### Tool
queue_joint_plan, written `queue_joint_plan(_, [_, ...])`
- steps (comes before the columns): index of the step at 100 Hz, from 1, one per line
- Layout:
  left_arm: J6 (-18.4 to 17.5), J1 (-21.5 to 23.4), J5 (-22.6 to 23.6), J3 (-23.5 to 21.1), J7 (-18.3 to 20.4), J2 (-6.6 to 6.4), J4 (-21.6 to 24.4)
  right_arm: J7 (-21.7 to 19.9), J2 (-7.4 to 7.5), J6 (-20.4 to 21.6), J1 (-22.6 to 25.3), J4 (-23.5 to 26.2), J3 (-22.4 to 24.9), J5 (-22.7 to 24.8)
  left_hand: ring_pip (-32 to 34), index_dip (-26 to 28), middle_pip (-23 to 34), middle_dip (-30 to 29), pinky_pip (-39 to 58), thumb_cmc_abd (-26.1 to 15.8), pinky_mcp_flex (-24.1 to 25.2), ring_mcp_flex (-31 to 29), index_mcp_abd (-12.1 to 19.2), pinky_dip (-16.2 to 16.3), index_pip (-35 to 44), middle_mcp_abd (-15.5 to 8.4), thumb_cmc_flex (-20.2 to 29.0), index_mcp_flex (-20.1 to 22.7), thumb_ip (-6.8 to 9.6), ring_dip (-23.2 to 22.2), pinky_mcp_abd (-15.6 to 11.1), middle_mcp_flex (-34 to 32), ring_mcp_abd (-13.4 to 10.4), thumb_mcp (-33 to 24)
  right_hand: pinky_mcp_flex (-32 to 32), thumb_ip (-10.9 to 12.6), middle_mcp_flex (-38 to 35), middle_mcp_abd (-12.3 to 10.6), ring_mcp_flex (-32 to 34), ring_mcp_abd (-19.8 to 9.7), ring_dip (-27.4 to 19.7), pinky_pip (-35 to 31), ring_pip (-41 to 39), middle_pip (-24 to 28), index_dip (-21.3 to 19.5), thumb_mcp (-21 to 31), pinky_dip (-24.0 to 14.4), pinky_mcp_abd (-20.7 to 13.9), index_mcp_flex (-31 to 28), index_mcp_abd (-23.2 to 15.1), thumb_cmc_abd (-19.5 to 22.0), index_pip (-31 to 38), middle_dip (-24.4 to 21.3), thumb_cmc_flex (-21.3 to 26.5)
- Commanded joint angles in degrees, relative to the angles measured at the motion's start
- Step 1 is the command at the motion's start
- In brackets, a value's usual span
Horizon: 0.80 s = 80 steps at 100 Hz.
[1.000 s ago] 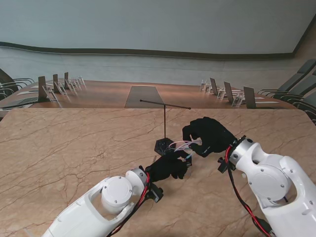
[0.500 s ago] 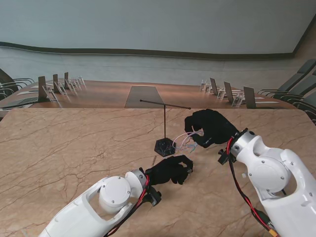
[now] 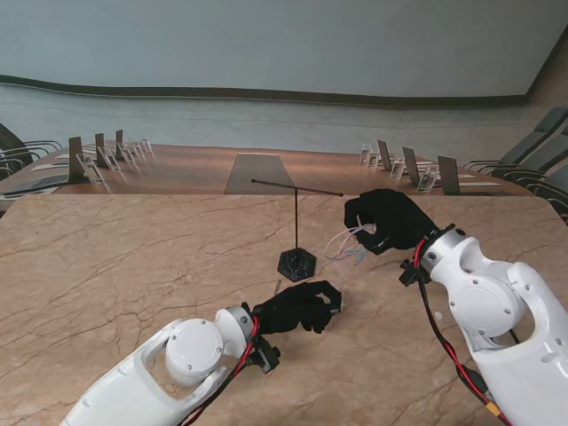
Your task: Take the wired earphone off the rack, coil the cable and place them on the table
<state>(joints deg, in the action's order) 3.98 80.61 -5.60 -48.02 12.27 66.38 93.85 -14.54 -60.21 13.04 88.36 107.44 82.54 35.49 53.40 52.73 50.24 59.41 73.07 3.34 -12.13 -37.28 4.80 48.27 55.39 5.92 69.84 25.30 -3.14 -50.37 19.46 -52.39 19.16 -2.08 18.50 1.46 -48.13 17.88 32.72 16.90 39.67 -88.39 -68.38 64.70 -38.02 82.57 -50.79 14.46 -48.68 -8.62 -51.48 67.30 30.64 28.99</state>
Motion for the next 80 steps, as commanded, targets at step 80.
queue_joint_plan(80, [-0.22, 4.76, 5.47, -5.06, -4.07, -0.46, 1.21, -5.53, 0.98, -6.30, 11.13, 0.91, -1.45, 4.30, -2.22, -3.85, -4.38, -4.41, 1.16, 0.69, 1.60, 2.13, 3.08, -0.10, 5.69, -0.39, 4.13, 0.17, 1.42, 1.21, -1.76, 1.99, -0.04, -0.41, 3.38, 3.09, -4.18, 5.24, 3.41, 3.53, 1.12, -2.36, -2.95, 1.84, -0.98, 7.38, -0.97, -2.78, -4.47, -1.05, -0.18, 8.94, -0.83, 5.05])
